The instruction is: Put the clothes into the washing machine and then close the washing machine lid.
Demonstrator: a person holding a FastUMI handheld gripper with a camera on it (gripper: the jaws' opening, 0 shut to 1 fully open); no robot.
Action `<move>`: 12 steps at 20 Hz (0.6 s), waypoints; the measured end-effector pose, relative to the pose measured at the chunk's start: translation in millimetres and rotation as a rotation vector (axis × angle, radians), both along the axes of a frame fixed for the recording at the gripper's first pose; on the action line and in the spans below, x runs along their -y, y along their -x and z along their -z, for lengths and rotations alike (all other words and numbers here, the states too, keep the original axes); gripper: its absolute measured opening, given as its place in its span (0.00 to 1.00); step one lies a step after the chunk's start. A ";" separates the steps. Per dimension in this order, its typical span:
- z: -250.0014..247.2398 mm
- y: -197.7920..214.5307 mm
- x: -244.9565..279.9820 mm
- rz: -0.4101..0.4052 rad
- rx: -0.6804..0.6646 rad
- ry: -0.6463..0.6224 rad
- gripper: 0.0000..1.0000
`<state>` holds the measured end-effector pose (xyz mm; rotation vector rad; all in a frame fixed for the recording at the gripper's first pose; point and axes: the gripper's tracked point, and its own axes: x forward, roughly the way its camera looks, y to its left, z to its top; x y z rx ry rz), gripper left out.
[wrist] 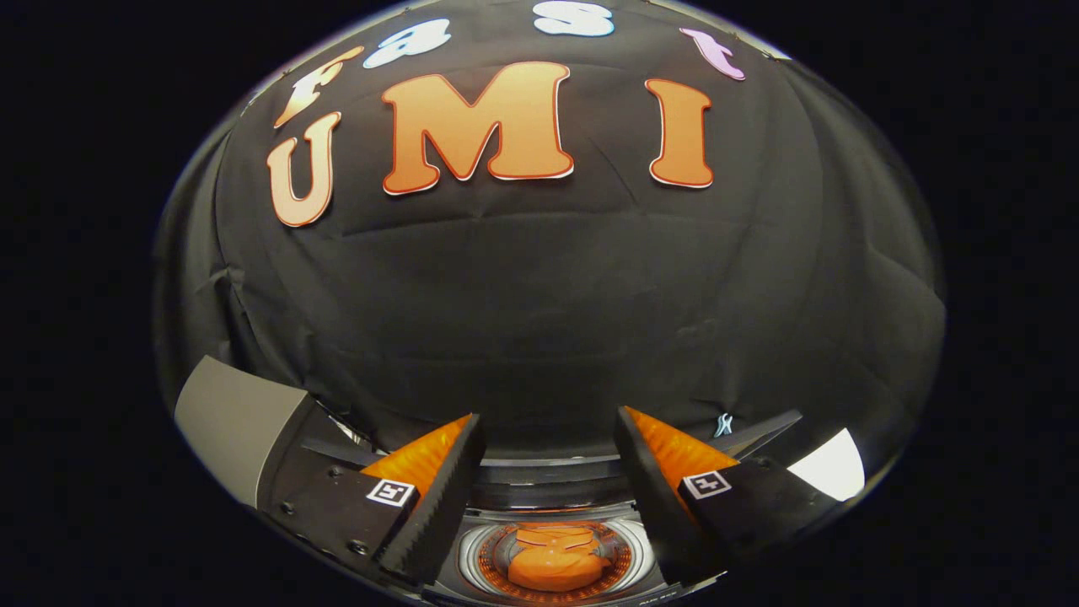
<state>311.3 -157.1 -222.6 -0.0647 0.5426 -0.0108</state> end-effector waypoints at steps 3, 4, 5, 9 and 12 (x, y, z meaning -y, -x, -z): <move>3.7 15.8 -1.0 0.001 0.000 0.005 1.00; 3.0 21.0 -0.7 0.006 0.019 0.003 1.00; 4.9 25.1 -0.7 0.004 0.027 0.004 0.99; 9.2 42.5 -1.9 0.006 0.101 0.017 0.99; 10.3 46.9 -2.8 -0.005 0.149 0.007 0.99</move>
